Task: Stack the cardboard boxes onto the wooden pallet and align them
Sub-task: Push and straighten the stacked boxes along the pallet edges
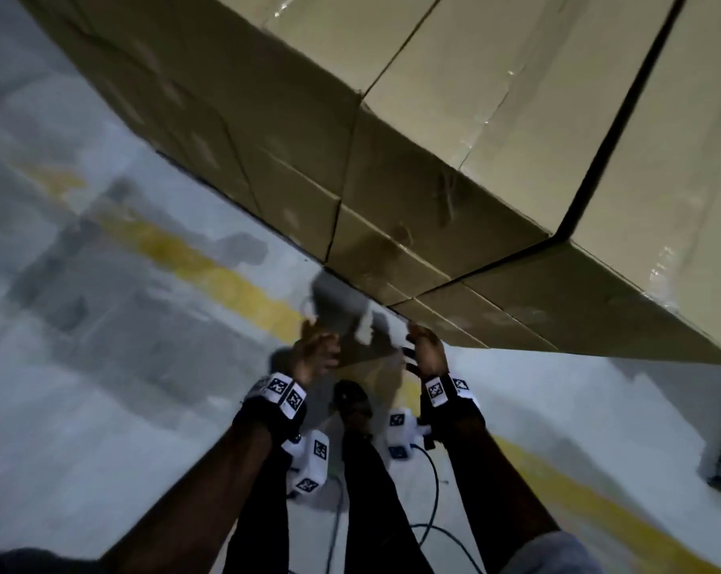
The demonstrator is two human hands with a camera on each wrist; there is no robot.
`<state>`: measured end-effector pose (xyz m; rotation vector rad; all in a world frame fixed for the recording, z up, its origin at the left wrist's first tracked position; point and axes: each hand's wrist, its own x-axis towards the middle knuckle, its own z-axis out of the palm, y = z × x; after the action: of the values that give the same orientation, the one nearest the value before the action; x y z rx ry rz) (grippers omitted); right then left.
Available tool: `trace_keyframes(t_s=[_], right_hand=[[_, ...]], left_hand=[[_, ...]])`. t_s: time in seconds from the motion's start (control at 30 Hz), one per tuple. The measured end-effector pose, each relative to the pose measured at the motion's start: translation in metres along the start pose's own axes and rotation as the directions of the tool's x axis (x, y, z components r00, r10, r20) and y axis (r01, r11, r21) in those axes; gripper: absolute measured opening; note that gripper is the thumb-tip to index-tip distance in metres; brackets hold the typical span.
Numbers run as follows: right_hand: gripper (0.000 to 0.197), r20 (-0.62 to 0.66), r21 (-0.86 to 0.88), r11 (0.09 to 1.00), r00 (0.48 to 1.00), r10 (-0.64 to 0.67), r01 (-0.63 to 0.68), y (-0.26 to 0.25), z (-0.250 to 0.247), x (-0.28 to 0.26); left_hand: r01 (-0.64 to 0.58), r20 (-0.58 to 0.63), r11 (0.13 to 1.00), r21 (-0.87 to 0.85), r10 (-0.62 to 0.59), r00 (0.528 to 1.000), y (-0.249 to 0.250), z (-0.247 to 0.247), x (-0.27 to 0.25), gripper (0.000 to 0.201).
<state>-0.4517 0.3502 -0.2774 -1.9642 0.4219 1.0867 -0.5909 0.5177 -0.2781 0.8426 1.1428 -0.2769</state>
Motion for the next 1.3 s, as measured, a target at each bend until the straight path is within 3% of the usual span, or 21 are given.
trace_keyframes(t_s=[0.07, 0.13, 0.23, 0.33, 0.43, 0.47, 0.5, 0.57, 0.6, 0.67, 0.73, 0.83, 1.0, 1.13, 1.3], right_hand=[[0.023, -0.078, 0.245, 0.97, 0.997, 0.019, 0.001, -0.005, 0.005, 0.009], [0.022, -0.115, 0.472, 0.881, 0.989, 0.091, -0.026, -0.01, 0.013, 0.016], [0.026, -0.162, 0.614, 0.789, 0.979, 0.122, 0.003, -0.006, 0.015, 0.039], [0.037, -0.21, 0.667, 0.745, 0.962, 0.176, 0.009, 0.016, 0.002, 0.074], [0.041, -0.266, 0.728, 0.686, 0.926, 0.268, 0.011, 0.052, -0.02, 0.111], [0.043, -0.304, 0.748, 0.663, 0.908, 0.29, 0.039, 0.068, -0.03, 0.125], [0.046, -0.346, 0.768, 0.636, 0.888, 0.304, 0.081, 0.084, -0.041, 0.14], [0.046, -0.419, 0.8, 0.576, 0.844, 0.336, 0.168, 0.108, -0.066, 0.165], [0.044, -0.448, 0.817, 0.536, 0.819, 0.359, 0.212, 0.119, -0.078, 0.177], [0.054, -0.487, 0.832, 0.474, 0.787, 0.378, 0.288, 0.136, -0.101, 0.199], [0.066, -0.521, 0.82, 0.453, 0.785, 0.335, 0.351, 0.143, -0.116, 0.215], [0.071, -0.513, 0.802, 0.473, 0.827, 0.229, 0.366, 0.147, -0.125, 0.237], [0.066, -0.435, 0.829, 0.439, 0.893, 0.116, 0.347, 0.144, -0.125, 0.267], [0.053, -0.411, 0.838, 0.419, 0.91, 0.059, 0.351, 0.149, -0.128, 0.274], [0.073, -0.416, 0.822, 0.449, 0.907, 0.055, 0.35, 0.151, -0.128, 0.271]], left_hand=[[-0.043, -0.005, 0.994, 0.103, 0.044, 0.999, 0.015, -0.001, 0.02, 0.041], [-0.069, 0.061, 0.993, 0.094, 0.064, 0.996, 0.039, 0.006, 0.037, 0.042], [-0.127, 0.154, 0.972, 0.2, 0.096, 0.983, 0.07, 0.024, 0.062, 0.042], [-0.267, 0.191, 0.874, 0.405, 0.205, 0.96, 0.073, 0.043, 0.107, 0.041], [-0.454, 0.322, 0.521, 0.723, 0.327, 0.888, 0.05, 0.055, 0.15, 0.044], [-0.51, 0.394, 0.334, 0.793, 0.358, 0.846, 0.038, 0.059, 0.158, 0.048], [-0.593, 0.523, 0.077, 0.802, 0.39, 0.758, 0.023, 0.063, 0.172, 0.053], [-0.652, 0.795, -0.457, 0.605, 0.307, 0.523, -0.008, 0.067, 0.201, 0.058], [-0.607, 0.877, -0.659, 0.444, 0.181, 0.445, -0.025, 0.07, 0.219, 0.058], [-0.465, 0.943, -0.867, 0.178, 0.015, 0.333, -0.05, 0.082, 0.246, 0.063], [-0.33, 0.951, -0.943, 0.04, -0.066, 0.304, -0.059, 0.097, 0.262, 0.07], [-0.162, 0.907, -0.984, -0.079, -0.139, 0.398, -0.07, 0.107, 0.293, 0.074], [-0.056, 0.894, -0.996, -0.076, -0.093, 0.437, -0.057, 0.107, 0.349, 0.089], [0.005, 0.942, -0.991, -0.136, -0.128, 0.309, -0.044, 0.103, 0.368, 0.086], [0.18, 0.948, -0.959, -0.221, -0.168, 0.269, -0.036, 0.095, 0.382, 0.074]])
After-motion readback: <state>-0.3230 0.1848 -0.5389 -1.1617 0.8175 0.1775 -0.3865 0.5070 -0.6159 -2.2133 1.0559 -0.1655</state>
